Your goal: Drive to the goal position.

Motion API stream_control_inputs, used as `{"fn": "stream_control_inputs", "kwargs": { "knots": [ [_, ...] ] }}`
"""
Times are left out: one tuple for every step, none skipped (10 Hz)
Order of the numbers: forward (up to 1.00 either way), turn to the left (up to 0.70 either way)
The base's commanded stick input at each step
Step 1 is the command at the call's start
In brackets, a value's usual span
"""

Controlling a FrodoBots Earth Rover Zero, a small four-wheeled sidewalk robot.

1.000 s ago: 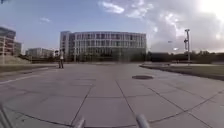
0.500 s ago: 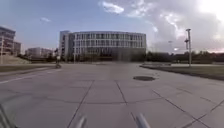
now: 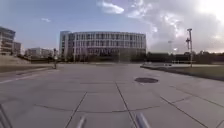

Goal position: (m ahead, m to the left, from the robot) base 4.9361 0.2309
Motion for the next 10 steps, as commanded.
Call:
{"fn": "stream_control_inputs", "kwargs": {
  "knots": [
    [0.70, 0.14],
    [0.70, 0.14],
    [0.70, 0.14],
    [0.70, 0.14],
    [0.70, 0.14],
    [0.70, 0.14],
    [0.70, 0.14],
    [0.70, 0.14],
    [0.70, 0.14],
    [0.70, 0.14]
  ]
}}
